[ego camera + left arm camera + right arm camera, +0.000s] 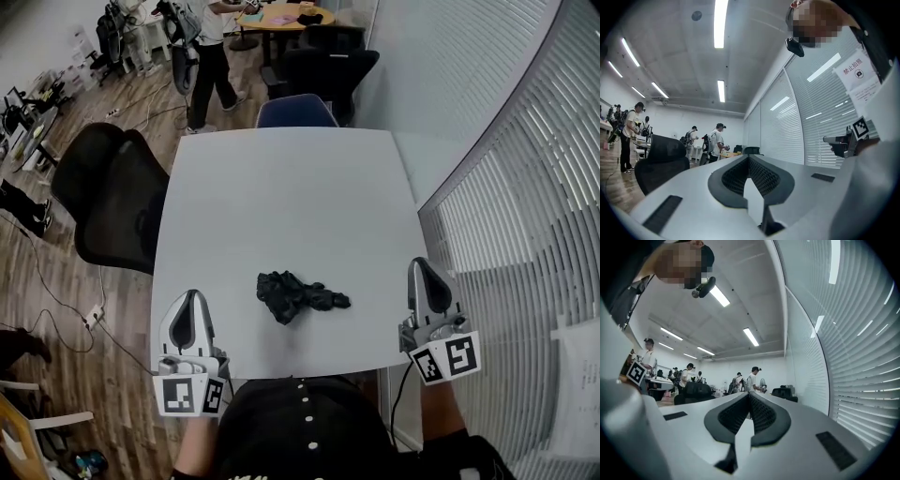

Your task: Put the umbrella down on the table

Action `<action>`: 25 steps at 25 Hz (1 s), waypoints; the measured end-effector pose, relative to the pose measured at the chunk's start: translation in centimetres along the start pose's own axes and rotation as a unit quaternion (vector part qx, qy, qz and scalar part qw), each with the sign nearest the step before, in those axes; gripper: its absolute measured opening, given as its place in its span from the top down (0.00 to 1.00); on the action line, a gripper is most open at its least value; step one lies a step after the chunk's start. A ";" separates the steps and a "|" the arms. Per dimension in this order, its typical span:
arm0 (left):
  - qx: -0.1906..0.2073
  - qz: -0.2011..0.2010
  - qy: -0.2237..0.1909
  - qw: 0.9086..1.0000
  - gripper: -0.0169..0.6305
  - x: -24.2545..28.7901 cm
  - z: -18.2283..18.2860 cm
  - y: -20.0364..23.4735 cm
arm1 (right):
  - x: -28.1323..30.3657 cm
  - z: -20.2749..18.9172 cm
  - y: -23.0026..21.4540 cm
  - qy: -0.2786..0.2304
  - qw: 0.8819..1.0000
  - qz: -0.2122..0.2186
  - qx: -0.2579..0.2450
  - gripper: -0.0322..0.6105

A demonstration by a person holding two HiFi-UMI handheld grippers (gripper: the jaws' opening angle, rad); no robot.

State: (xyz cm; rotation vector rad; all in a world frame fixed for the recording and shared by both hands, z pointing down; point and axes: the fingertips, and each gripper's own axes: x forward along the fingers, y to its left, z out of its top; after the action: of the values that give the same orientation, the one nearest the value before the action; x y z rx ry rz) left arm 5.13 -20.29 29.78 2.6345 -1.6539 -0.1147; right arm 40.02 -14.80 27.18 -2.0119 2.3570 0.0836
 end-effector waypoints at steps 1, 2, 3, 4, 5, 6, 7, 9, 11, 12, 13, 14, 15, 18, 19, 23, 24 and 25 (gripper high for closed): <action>0.000 0.002 -0.002 1.000 0.95 -0.1 0.2 0.3 | -0.1 0.2 -0.5 -0.006 1.000 -0.015 0.002 0.90; 0.002 0.004 -0.004 1.000 0.95 -0.2 0.4 0.5 | -0.3 0.3 -0.9 -0.009 1.000 -0.029 0.002 0.90; 0.004 0.006 -0.006 1.000 0.95 -0.3 0.5 0.7 | -0.4 0.3 -1.3 -0.011 0.999 -0.041 0.002 0.90; 0.005 0.007 -0.007 1.000 0.95 -0.3 0.7 0.9 | -0.5 0.2 -1.5 -0.011 0.999 -0.049 0.002 0.90; 0.007 0.009 -0.008 1.000 0.95 -0.4 0.8 1.1 | -0.7 0.1 -1.7 -0.011 0.999 -0.053 0.003 0.90; 0.007 0.011 -0.010 1.000 0.95 -0.4 0.8 1.3 | -0.8 0.0 -1.7 -0.011 0.998 -0.056 0.003 0.90; 0.007 0.013 -0.011 1.000 0.95 -0.4 0.8 1.5 | -0.8 0.0 -1.7 -0.012 0.998 -0.056 0.002 0.90; 0.006 0.019 -0.013 1.000 0.95 -0.5 0.8 1.8 | -1.0 0.0 -1.7 -0.014 0.998 -0.058 -0.003 0.90; 0.006 0.021 -0.014 1.000 0.95 -0.5 0.8 1.9 | -1.2 0.0 -1.8 -0.013 0.998 -0.060 -0.005 0.90; 0.007 0.020 -0.015 1.000 0.95 -0.5 0.9 1.8 | -1.3 0.0 -1.9 -0.013 0.998 -0.061 -0.005 0.90; 0.008 0.019 -0.015 1.000 0.95 -0.4 0.9 1.8 | -1.3 0.0 -2.0 -0.012 0.998 -0.060 -0.004 0.90; 0.009 0.018 -0.015 1.000 0.95 -0.4 1.0 1.7 | -1.3 0.0 -1.9 -0.011 0.998 -0.057 -0.006 0.90; 0.011 0.017 -0.014 1.000 0.95 -0.3 1.0 1.7 | -1.3 0.0 -1.8 -0.010 0.998 -0.053 -0.008 0.90; 0.013 0.014 -0.013 1.000 0.95 -0.1 1.1 1.5 | -1.2 0.0 -1.4 -0.009 0.999 -0.048 -0.015 0.90; 0.013 0.013 -0.013 1.000 0.95 0.0 1.1 1.4 | -1.1 0.0 -1.3 -0.008 0.999 -0.047 -0.016 0.90; 0.014 0.011 -0.010 1.000 0.95 0.2 1.1 1.3 | -0.8 -0.1 -1.0 -0.006 0.999 -0.042 -0.015 0.90; 0.014 0.011 -0.010 1.000 0.95 0.2 1.0 1.3 | -0.7 -0.1 -0.9 -0.005 0.999 -0.040 -0.015 0.90; 0.013 0.011 -0.010 1.000 0.95 0.2 1.0 1.2 | -0.7 -0.2 -0.9 -0.005 0.999 -0.039 -0.016 0.90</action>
State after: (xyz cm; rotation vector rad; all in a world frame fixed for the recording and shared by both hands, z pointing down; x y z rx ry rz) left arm 4.04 -21.03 28.87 2.6417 -1.7019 -0.1191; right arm 40.99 -14.31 27.39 -2.1100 2.2823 0.1277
